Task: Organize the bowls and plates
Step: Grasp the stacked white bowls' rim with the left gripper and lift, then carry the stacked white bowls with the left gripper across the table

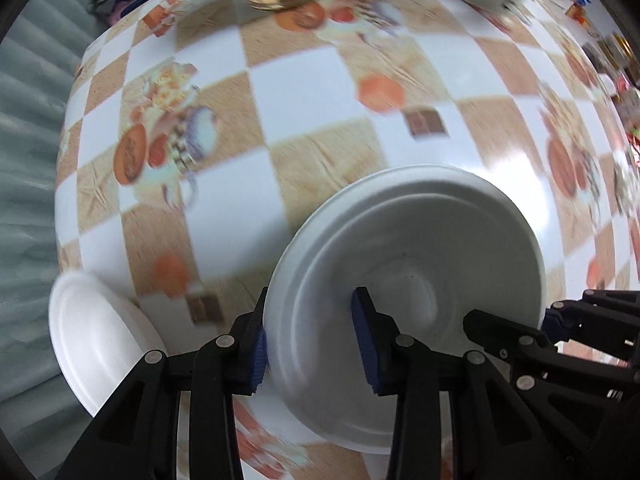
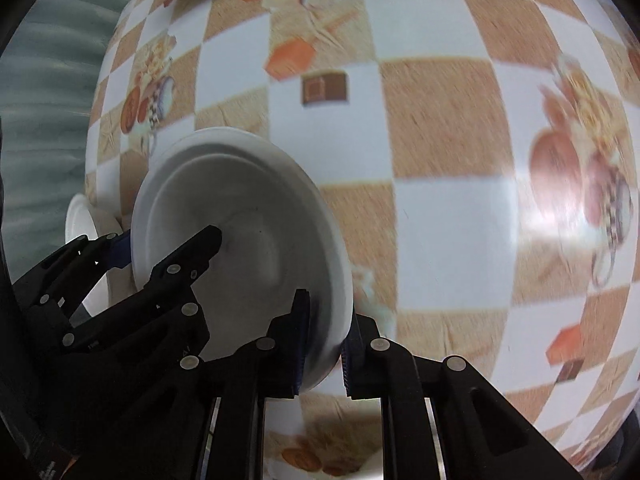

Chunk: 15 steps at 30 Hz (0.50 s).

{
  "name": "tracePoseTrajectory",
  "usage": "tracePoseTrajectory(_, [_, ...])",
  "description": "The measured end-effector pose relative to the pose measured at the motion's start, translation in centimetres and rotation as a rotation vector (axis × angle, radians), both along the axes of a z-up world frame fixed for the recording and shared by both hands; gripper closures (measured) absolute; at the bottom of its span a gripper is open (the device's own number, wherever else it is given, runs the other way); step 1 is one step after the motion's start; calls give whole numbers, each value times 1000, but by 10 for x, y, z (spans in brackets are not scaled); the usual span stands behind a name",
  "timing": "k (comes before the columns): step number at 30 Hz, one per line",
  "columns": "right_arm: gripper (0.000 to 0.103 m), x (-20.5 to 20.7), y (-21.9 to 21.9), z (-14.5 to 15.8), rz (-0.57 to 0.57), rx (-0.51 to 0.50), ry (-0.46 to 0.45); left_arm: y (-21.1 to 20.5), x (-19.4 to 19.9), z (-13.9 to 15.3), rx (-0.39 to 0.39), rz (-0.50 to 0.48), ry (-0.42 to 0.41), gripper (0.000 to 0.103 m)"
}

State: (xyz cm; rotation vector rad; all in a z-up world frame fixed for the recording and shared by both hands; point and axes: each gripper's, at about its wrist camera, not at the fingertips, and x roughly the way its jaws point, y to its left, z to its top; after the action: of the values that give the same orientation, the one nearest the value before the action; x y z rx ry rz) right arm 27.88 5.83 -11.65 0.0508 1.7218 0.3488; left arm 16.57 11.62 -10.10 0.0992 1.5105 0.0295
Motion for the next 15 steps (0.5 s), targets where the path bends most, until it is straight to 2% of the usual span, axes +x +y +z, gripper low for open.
tracePoseTrajectory(6, [86, -23, -12, 3, -34, -12, 4, -15, -32, 4, -22, 5, 11, 61])
tracePoseTrajectory(15, [86, -48, -36, 38, -108, 35, -44, -48, -65, 45, 15, -51, -56, 61])
